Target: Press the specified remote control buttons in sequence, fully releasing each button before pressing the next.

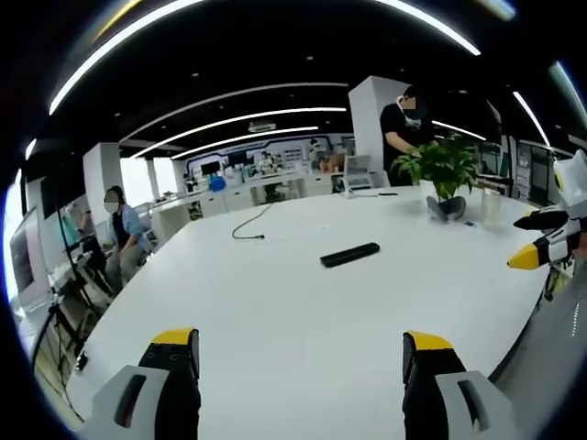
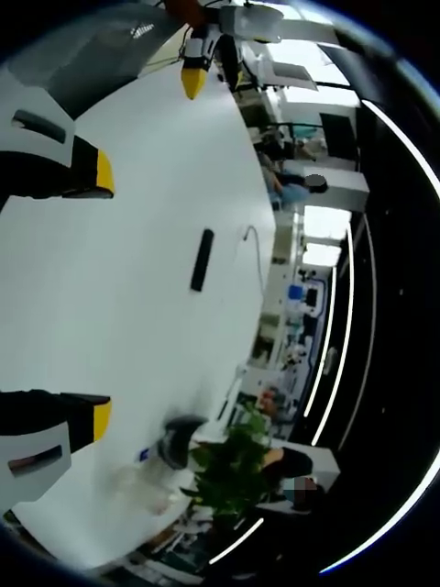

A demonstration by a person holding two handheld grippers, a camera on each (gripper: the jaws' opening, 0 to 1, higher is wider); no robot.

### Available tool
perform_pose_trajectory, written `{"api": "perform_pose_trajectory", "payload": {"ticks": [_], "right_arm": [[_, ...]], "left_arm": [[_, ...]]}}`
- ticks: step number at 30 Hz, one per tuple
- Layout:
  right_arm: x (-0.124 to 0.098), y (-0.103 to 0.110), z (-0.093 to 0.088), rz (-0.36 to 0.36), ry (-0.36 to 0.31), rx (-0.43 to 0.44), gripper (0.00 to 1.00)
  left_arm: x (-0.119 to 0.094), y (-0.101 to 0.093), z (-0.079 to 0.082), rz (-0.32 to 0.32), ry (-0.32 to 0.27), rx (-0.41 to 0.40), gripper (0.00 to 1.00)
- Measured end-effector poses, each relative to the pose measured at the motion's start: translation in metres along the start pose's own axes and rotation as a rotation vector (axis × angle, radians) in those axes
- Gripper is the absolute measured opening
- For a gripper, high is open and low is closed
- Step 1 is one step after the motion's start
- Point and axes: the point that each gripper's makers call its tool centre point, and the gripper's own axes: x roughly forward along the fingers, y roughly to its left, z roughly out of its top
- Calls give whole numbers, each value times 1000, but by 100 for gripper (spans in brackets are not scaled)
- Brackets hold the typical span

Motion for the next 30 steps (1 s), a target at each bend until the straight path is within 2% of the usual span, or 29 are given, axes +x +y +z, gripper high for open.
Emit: {"api": "perform_pose_trajectory", "payload": {"ticks": [8,14,19,22,30], "right_arm": [[0,0,0,-5,2,-7,86],[1,3,-1,4,7,-26,86],[2,5,-2,8,17,-34,85],[2,4,-3,4,20,-33,85],[1,3,-3,4,23,-20,83]], "left_arm": [[0,-5,0,-27,6,1,93],[-3,-6,7,-44,-19,-15,88],[-1,-8,5,-78,2,-40,88],[1,-8,2,-82,33,24,87],[12,-3,23,-125,28,16,88]]}}
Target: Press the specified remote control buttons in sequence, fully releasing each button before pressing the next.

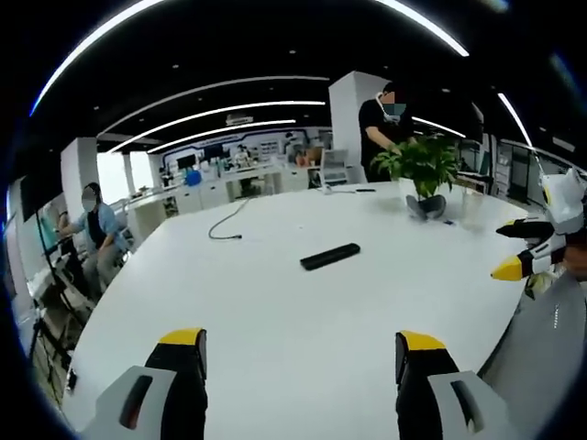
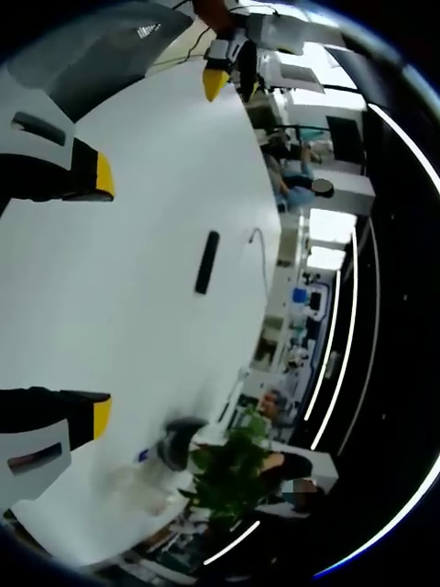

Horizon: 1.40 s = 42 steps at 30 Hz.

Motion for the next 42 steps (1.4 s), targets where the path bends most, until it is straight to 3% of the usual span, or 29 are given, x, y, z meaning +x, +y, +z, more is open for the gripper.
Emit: {"api": "perform_pose_trajectory", "payload": {"ticks": [5,15,17,18,22,32,35,39,42], "right_arm": [[1,0,-2,11,13,20,78],[1,2,-7,27,40,47,65],[2,2,-10,30,58,55,61],[1,1,-10,29,59,58,59],[1,3,-14,45,83,84,45],[1,9,-25,72,155,78,21],[0,10,-28,79,173,81,13],[0,12,-33,90,213,81,1],[0,11,-37,86,236,74,0]], "left_arm": [[15,0,10,-64,36,42,90],[50,8,51,-174,37,50,87],[58,9,51,-206,103,45,87],[61,10,55,-208,90,46,86],[70,5,59,-272,130,32,83],[98,0,78,-367,195,144,79],[105,-4,77,-405,242,161,77],[117,-6,78,-442,276,246,75],[128,-10,78,-468,299,259,74]]}}
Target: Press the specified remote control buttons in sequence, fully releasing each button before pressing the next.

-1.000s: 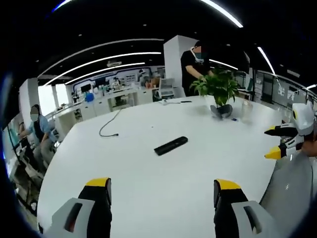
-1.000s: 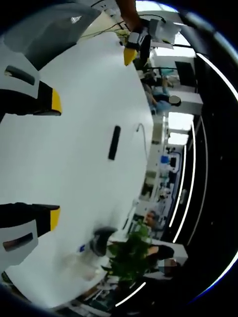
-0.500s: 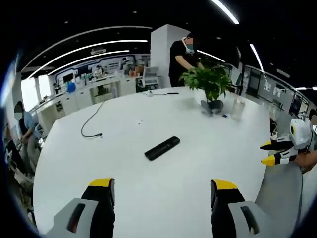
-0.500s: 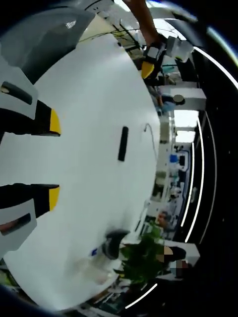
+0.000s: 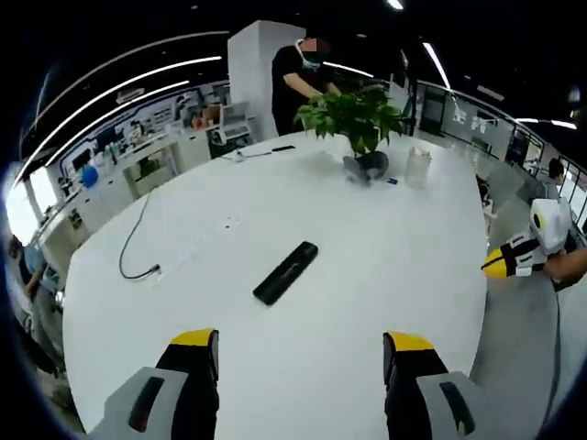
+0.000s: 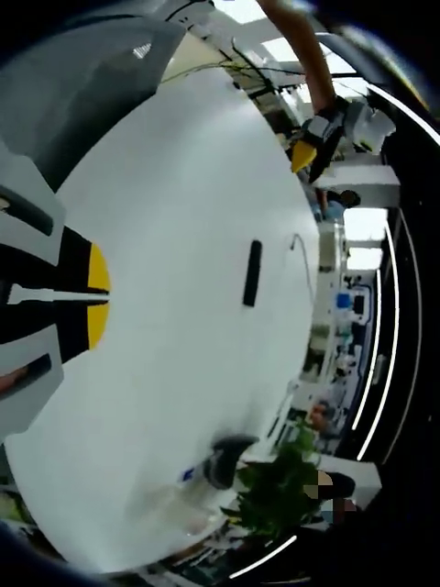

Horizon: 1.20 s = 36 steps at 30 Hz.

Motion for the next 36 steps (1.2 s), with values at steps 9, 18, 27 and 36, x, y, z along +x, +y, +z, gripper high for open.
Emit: {"api": "perform_pose_trajectory", "payload": {"ticks": [9,18,27,36], "right_arm": [[1,-1,-4,0,24,17,0],[3,3,-10,16,63,27,0],[5,5,-17,21,105,15,0],[7,5,-23,21,140,8,0]], "left_arm": [[25,13,5,-30,61,81,67],[52,18,1,-96,145,134,62],[80,29,11,-130,195,237,53],[110,37,16,-174,232,306,44]]}}
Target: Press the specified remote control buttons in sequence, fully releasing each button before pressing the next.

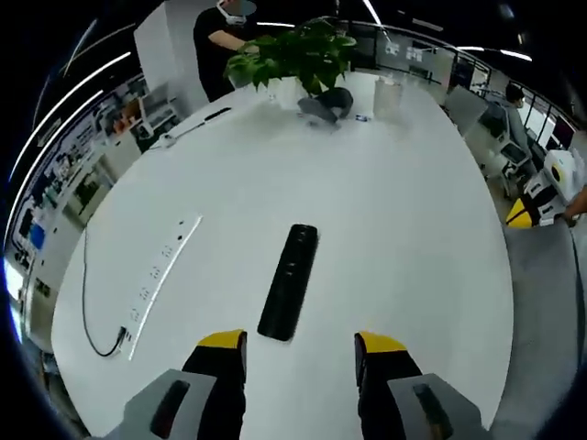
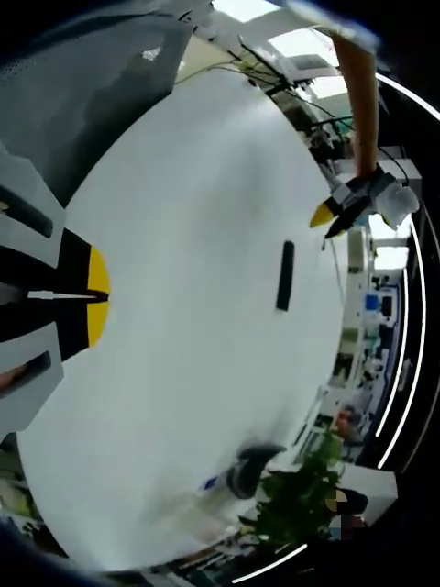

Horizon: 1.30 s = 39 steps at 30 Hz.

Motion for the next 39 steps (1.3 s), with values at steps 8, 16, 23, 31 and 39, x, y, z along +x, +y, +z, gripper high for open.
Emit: {"api": "perform_pose_trajectory", "payload": {"ticks": [8,16,23,31,39], "right_arm": [[1,-1,-2,-1,16,0,0],[3,-2,-5,-5,34,1,0],[4,0,-6,-3,48,-4,0],[4,-1,-6,-4,49,-3,0],[3,1,-6,3,48,-3,0]], "left_arm": [[24,6,0,-49,24,28,41],[56,15,-4,-65,61,49,37],[74,17,-12,-86,93,31,33],[79,17,-26,-83,166,92,28],[79,12,-27,-95,165,98,23]]}}
